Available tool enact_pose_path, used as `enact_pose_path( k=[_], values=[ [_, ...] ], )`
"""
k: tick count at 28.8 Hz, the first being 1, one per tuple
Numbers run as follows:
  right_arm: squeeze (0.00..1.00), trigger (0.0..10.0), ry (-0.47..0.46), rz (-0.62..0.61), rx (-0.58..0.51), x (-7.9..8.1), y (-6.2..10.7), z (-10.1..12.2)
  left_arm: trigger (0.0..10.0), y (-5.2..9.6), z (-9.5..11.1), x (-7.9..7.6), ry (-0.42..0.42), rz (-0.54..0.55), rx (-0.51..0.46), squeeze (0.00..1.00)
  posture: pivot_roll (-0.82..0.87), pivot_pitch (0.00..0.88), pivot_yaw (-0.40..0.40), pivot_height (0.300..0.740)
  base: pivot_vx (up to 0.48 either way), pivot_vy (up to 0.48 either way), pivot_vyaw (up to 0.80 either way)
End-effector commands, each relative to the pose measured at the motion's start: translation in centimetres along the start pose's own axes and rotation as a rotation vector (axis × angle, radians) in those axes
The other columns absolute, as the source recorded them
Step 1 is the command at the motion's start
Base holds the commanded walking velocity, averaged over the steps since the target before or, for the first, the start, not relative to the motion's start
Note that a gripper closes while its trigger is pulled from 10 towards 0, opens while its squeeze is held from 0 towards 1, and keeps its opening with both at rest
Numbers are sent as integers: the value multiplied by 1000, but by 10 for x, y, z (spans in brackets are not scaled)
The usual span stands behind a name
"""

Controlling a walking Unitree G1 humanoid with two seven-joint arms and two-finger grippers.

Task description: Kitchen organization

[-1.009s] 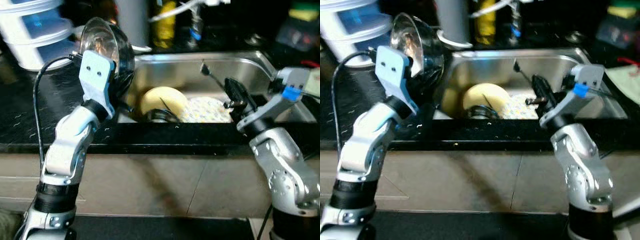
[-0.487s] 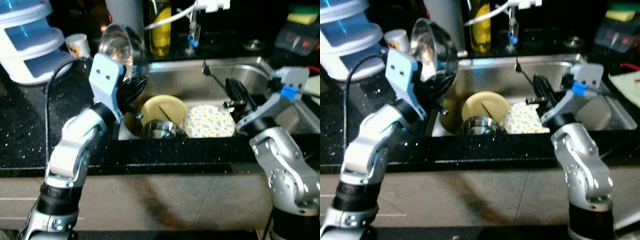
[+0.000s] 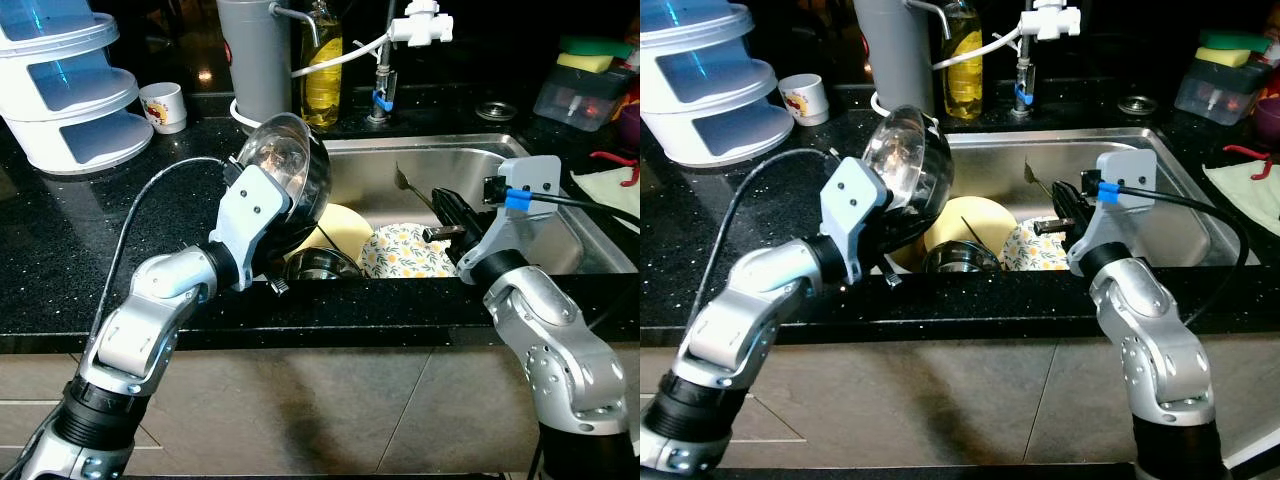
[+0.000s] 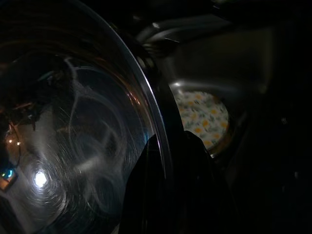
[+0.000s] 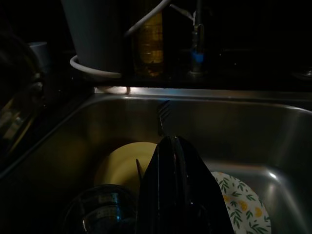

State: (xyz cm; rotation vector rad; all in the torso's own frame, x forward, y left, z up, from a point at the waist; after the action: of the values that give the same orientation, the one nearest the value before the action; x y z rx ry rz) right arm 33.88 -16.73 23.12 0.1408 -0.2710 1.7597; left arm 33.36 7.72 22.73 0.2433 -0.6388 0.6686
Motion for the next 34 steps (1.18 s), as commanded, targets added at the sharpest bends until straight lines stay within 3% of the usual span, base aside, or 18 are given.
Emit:
enact_pose_path(
  k=[1,7,12,15,17,19,20,21,26,27,28,29,34],
  values=[
    [0,10000,14,7,22,3,-2,-3,10000,-1,7,1,-39,-39,-42,0,-26,0,13,740,0,0,0],
    [0,10000,26,-24,36,1,0,-5,10000,-9,-1,26,-124,-48,-11,0,-41,0,29,740,0,0,0],
    [0,10000,108,-87,154,0,-7,-23,10000,-12,5,43,-135,10,-19,0,-46,2,21,740,0,0,0],
    [0,10000,165,-95,198,5,-22,-28,10000,-11,14,45,-107,37,-59,0,-41,20,14,740,0,0,0],
    [0,10000,180,-105,198,10,-42,-25,10000,-13,20,42,-92,31,-94,0,-33,32,12,740,0,0,0],
    [0,10000,176,-109,194,12,-45,-24,10000,-14,21,42,-90,30,-102,0,-30,35,11,740,0,0,0],
    [67,10000,175,-115,188,13,-49,-22,10000,-14,23,41,-87,28,-110,0,-27,40,11,740,0,0,0],
    [1000,10000,162,-128,166,17,-55,-17,10000,-15,25,40,-80,21,-122,0,-23,43,9,740,0,0,0],
    [1000,10000,92,-146,112,20,-54,-8,10000,-19,22,35,-76,-9,-117,0,-27,56,10,740,0,0,0],
    [545,10000,75,-151,98,17,-50,-5,10000,-19,19,35,-82,-20,-107,0,-40,63,13,740,0,0,0],
    [545,10000,49,-156,82,14,-48,-2,10000,-18,15,36,-85,-25,-96,0,-40,63,13,740,0,0,0],
    [0,10000,10,-167,43,7,-41,4,10000,-18,9,40,-83,-26,-81,0,-48,69,19,740,0,0,0],
    [0,10000,-74,-173,-51,-6,-27,20,10000,-22,1,46,-89,-37,-61,0,-61,75,30,740,0,0,0]
  ],
)
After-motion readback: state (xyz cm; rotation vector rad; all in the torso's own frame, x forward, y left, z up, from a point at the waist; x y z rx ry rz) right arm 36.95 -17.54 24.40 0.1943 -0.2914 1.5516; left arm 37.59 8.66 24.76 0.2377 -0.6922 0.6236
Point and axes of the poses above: a point about 5 cm out from each wrist's last joint towards the gripper, its own y axis pointing back from the gripper into the wrist, its own z axis along the axis of the wrist's last joint, x = y × z, the point moved 5 cm from there along -y, pointing out of the wrist towards the gripper, and after that the axes turned 15 degrees about -y, right-handed, at the moved point
